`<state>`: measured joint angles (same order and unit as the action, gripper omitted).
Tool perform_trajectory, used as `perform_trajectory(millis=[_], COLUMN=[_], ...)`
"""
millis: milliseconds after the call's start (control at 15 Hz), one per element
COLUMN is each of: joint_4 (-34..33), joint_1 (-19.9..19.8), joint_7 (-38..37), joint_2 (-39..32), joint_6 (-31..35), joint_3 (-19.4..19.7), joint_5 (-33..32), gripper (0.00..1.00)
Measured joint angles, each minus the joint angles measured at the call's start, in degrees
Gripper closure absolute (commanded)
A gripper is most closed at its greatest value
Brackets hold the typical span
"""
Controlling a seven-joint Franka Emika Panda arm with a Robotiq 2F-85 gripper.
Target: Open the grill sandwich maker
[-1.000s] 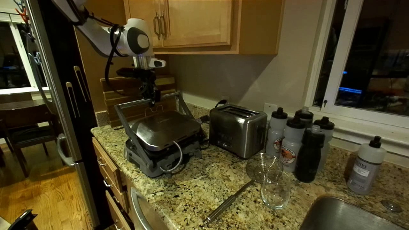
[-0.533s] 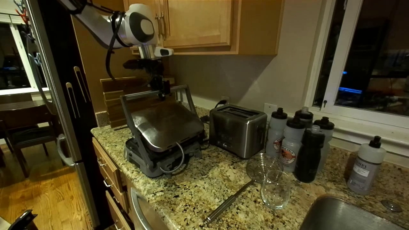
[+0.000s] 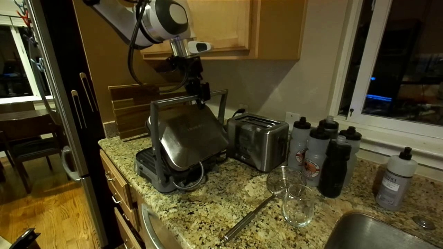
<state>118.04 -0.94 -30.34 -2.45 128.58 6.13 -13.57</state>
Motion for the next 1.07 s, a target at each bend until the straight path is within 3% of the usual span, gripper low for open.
perform_trajectory(millis=[1067], joint_4=[1.6], joint_1=[-5.6], joint_7=[0.0], joint_2=[-3.8], joint_6=[0.0], joint_3=[4.9], joint_5=[-5.0], gripper=[0.96])
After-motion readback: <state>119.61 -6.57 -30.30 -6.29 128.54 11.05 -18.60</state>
